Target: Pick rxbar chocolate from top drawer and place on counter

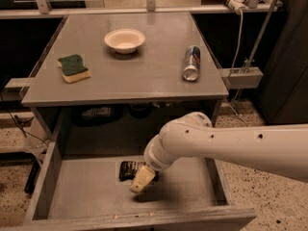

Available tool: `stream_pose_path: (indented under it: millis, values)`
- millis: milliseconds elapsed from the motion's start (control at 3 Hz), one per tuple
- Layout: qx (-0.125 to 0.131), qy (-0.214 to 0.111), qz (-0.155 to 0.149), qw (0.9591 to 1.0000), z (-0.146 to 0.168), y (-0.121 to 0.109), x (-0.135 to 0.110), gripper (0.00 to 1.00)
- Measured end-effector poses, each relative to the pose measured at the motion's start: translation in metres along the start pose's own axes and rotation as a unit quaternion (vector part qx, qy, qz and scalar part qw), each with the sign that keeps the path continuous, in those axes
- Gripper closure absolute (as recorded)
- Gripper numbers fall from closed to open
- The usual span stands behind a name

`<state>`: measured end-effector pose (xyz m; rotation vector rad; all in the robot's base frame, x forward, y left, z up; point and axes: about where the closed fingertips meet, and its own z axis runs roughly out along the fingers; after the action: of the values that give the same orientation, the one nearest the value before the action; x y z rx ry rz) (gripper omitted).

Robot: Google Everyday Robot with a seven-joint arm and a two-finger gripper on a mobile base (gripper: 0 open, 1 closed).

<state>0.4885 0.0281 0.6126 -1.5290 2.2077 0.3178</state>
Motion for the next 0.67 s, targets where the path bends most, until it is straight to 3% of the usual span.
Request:
stream_pose_path:
  millis: [333,667]
  values:
    - [-0.005,-0.004,0.004,1.0000,0.0100,0.0016,0.0062,0.00]
    - [-0.005,-0.004,0.004,1.0000,0.0100,0.0017,0.0062,0.19]
